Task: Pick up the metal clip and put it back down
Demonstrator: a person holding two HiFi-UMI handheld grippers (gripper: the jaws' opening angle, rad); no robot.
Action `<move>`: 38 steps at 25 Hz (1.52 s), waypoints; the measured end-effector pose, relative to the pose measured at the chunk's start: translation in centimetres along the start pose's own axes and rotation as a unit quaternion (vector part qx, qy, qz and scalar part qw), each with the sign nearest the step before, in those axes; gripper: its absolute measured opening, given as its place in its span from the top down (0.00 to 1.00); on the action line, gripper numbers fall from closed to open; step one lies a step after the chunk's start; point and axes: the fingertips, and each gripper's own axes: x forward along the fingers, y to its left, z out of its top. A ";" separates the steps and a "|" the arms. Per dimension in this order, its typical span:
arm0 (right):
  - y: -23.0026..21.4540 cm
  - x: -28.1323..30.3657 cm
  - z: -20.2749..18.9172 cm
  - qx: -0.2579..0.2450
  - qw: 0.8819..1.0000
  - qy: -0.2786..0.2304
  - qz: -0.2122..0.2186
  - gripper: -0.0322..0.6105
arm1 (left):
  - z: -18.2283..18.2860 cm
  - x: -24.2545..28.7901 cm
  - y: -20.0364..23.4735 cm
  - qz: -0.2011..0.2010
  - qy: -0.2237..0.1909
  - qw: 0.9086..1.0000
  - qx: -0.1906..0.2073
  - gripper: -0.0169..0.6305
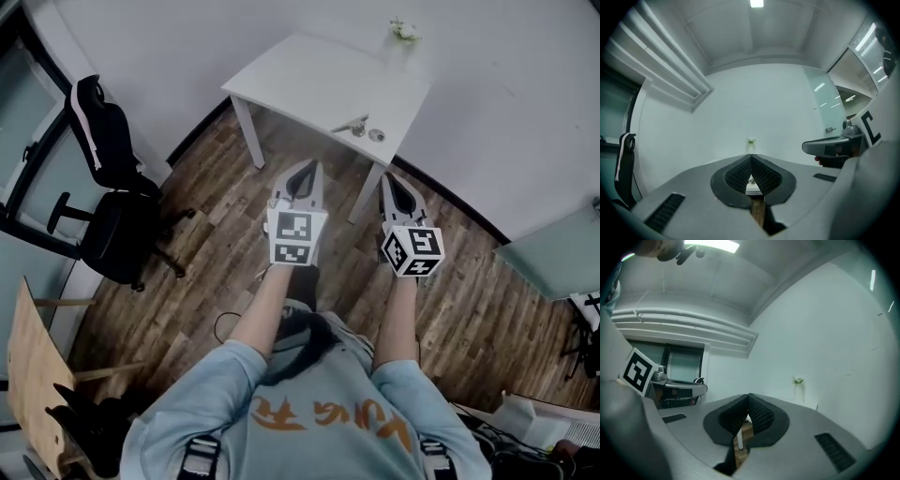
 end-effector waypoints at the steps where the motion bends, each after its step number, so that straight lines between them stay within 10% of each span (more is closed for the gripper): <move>1: -0.7 1.6 -0.7 -0.004 1.000 0.005 0.000 0.93 | -0.6 1.6 1.1 0.005 0.000 1.000 -0.008 0.94; 7: -7.5 12.4 -2.3 -0.073 0.996 0.038 -0.036 0.93 | -5.0 14.0 5.6 0.003 0.027 0.999 -0.042 0.94; 17: -15.5 32.1 -1.2 -0.036 0.998 0.034 -0.041 0.93 | -6.6 33.5 13.3 -0.026 0.076 0.993 -0.085 0.94; 38: -22.1 34.1 -22.6 0.157 0.952 0.260 -0.035 0.86 | -21.7 39.9 12.0 -0.008 0.234 0.959 -0.157 0.94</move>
